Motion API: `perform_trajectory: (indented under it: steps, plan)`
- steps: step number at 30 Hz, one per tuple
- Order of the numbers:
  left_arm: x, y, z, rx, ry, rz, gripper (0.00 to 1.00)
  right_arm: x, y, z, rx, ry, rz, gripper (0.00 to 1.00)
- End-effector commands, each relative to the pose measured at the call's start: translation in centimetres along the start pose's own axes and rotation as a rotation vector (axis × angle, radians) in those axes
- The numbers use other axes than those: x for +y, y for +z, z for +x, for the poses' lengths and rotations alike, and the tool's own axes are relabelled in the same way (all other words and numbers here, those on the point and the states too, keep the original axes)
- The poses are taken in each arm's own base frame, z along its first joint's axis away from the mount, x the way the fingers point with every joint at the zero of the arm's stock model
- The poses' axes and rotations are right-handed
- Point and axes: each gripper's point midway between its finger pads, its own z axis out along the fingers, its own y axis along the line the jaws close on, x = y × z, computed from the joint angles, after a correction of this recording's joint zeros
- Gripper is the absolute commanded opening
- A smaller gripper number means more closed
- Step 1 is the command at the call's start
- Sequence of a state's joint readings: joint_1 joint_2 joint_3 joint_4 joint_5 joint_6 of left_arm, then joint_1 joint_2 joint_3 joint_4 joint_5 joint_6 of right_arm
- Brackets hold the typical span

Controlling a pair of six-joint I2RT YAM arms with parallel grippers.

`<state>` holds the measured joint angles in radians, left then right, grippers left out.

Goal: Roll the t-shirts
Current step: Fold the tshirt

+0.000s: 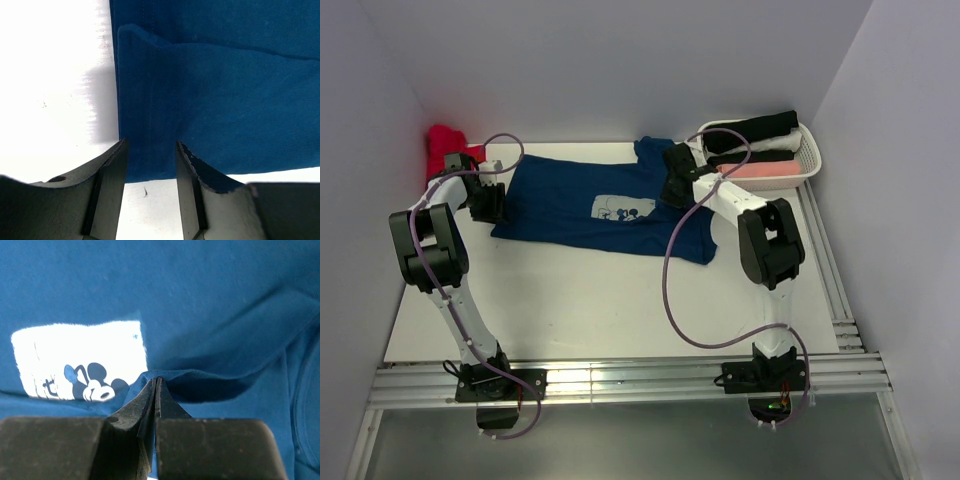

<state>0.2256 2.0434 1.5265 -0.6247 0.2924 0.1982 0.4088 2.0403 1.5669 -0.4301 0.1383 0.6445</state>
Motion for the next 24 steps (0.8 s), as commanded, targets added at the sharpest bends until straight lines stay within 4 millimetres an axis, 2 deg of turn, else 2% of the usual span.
perform_trajectory:
  steps: [1, 8, 14, 24]
  plan:
    - [-0.4, -1.7, -2.2, -0.06, 0.037, 0.005, 0.47, 0.9, 0.6, -2.5, -0.044, -0.041, -0.005, 0.01]
    - [-0.1, -1.8, -2.3, -0.062, 0.041, -0.007, 0.47, 2.4, 2.6, -4.4, -0.091, -0.064, -0.034, 0.0]
    - [-0.1, -1.8, -2.4, -0.063, 0.039, -0.008, 0.47, 3.4, 4.0, -4.8, -0.114, -0.1, -0.071, 0.0]
    - [-0.3, -1.4, -2.3, -0.057, 0.034, 0.003, 0.47, 4.0, 4.2, -5.4, -0.168, -0.158, -0.11, 0.0]
